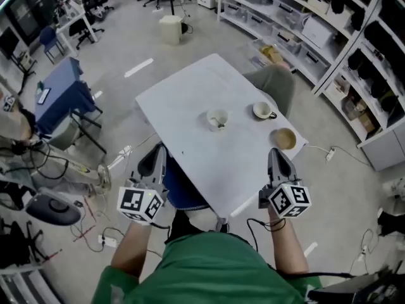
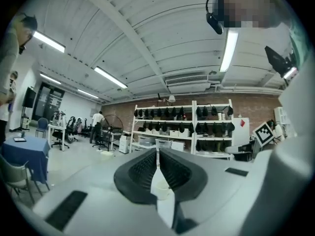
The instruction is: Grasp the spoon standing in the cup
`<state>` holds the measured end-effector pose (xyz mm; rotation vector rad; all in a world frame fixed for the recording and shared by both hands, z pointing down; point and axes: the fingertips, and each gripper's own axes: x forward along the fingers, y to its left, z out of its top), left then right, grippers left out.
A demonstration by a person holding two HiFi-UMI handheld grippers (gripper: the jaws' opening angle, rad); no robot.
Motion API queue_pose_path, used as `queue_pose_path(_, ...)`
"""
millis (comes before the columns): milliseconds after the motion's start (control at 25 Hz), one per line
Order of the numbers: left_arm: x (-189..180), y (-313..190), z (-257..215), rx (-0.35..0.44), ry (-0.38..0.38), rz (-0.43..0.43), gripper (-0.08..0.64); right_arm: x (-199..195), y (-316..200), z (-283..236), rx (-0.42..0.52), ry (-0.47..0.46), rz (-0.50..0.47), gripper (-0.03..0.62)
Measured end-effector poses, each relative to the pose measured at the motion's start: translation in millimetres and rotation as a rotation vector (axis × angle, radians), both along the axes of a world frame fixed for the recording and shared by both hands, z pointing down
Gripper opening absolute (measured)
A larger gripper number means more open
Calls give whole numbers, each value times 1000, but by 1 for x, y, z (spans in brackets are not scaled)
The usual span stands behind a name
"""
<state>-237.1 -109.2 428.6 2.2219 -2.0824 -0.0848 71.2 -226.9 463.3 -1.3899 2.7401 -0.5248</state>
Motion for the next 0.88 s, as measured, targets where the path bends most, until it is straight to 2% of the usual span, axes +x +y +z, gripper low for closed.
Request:
queue_pose_path(120,-12,-49,14,-19,-2,131,32,1,1,8,-29,33,135,21)
queue_pose_path(320,-32,-105,45,-64,-36,298,32,-25,7,21,-69,81,257,21)
queue_pose_path(520,-6,-145,76,-100,-113,469,34,-32,16,23,-87,112,336,21)
queue_pose_path(640,20,-162,92,-126,-201,557,34,-26,24,24,-102,114,372,21)
queue_pose_path(760,43,-174,111,-148,-295,612,40,-16,32,27,-116,112,396,21)
queue_pose_path(880,62,-181,130,-179,-364,648,86,0,39,27,-122,96,429,21)
